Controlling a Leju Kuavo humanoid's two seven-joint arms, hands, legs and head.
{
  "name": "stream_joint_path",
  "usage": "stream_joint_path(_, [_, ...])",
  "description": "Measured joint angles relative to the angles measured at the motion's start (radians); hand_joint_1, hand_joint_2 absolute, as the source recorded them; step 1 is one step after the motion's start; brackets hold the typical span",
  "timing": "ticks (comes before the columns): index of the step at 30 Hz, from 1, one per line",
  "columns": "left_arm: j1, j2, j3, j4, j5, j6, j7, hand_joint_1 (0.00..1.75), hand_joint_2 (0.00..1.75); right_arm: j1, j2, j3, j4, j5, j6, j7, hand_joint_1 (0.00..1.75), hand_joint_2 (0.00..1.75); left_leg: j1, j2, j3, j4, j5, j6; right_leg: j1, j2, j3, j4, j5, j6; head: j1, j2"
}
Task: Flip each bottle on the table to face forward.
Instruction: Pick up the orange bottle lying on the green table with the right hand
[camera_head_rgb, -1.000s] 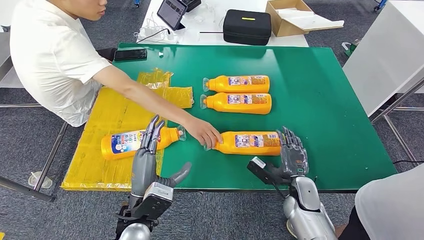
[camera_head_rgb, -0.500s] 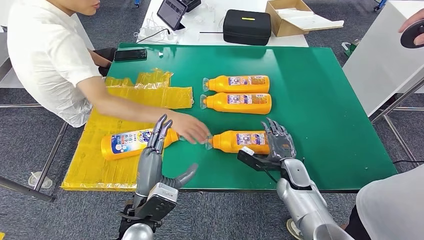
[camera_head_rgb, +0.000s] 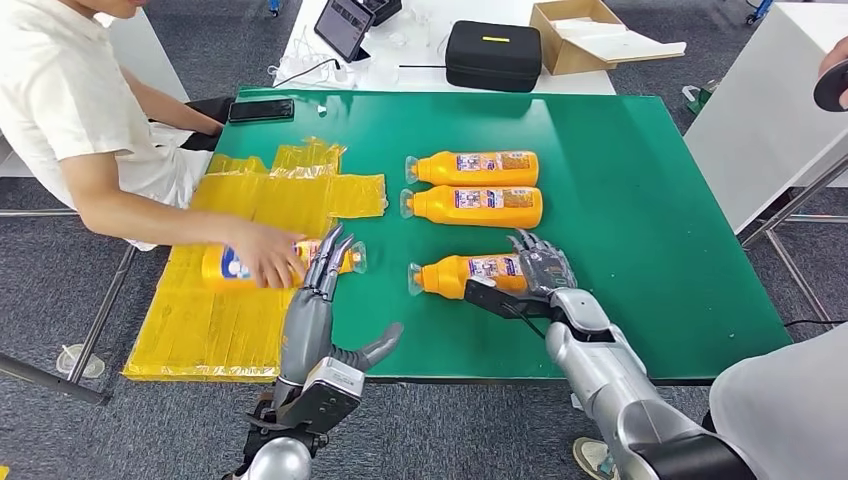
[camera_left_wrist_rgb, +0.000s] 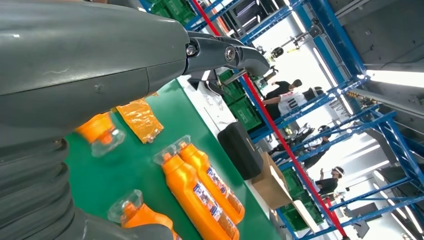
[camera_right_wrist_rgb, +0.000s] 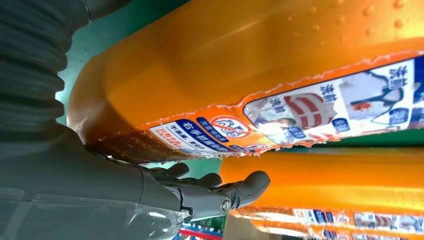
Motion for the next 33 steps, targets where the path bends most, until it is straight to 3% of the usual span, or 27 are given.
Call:
stream_joint_path(5, [-0.010, -0.003, -0.002, 0.014, 0.000, 0.001, 0.004, 0.00, 1.75, -0.048, 0.003, 0.030, 0.041, 0.001, 0.104, 0.046, 0.02, 1.75, 0.000, 0.001, 0.004, 0.000, 0.000, 0.000, 0.000, 0.000, 0.004, 0.000, 0.001, -0.001, 0.000, 0.000])
stream_joint_path(9, [-0.014, -0.009, -0.002, 0.023, 0.000, 0.003, 0.006, 0.00, 1.75, -0.066, 0.003, 0.047, 0.061, 0.001, 0.135, 0.055, 1.67, 1.75, 0.000, 0.001, 0.006, 0.000, 0.000, 0.000, 0.000, 0.000, 0.006, 0.000, 0.001, -0.001, 0.000, 0.000])
stream_joint_path(10, [-0.015, -0.009, -0.002, 0.025, 0.000, 0.005, 0.006, 0.00, 1.75, -0.069, 0.003, 0.052, 0.064, 0.001, 0.141, 0.056, 1.74, 1.75, 0.000, 0.001, 0.006, 0.000, 0.000, 0.000, 0.000, 0.000, 0.006, 0.000, 0.001, -0.001, 0.000, 0.000])
stream_joint_path(20, [-0.025, -0.014, -0.006, 0.044, 0.005, 0.018, 0.003, 0.00, 1.75, -0.088, -0.007, 0.090, 0.088, -0.022, 0.188, 0.039, 1.75, 1.75, 0.000, 0.000, 0.010, 0.000, 0.000, 0.000, 0.000, 0.000, 0.009, -0.001, 0.000, 0.000, 0.000, 0.000])
stream_joint_path(27, [-0.035, -0.014, -0.020, 0.062, 0.033, 0.026, -0.023, 0.00, 1.75, -0.095, -0.040, 0.091, 0.095, -0.130, 0.272, -0.085, 1.75, 1.75, 0.000, 0.000, 0.011, 0.000, 0.000, 0.000, 0.000, 0.000, 0.011, -0.001, 0.000, 0.000, 0.000, 0.000])
stream_joint_path(33, [-0.032, -0.014, -0.022, 0.065, 0.061, 0.035, -0.035, 0.00, 1.75, -0.071, -0.059, 0.090, 0.083, -0.259, 0.231, -0.175, 1.75, 1.75, 0.000, 0.000, 0.013, 0.000, -0.001, 0.000, 0.000, 0.000, 0.013, -0.001, 0.000, 0.000, 0.000, 0.000])
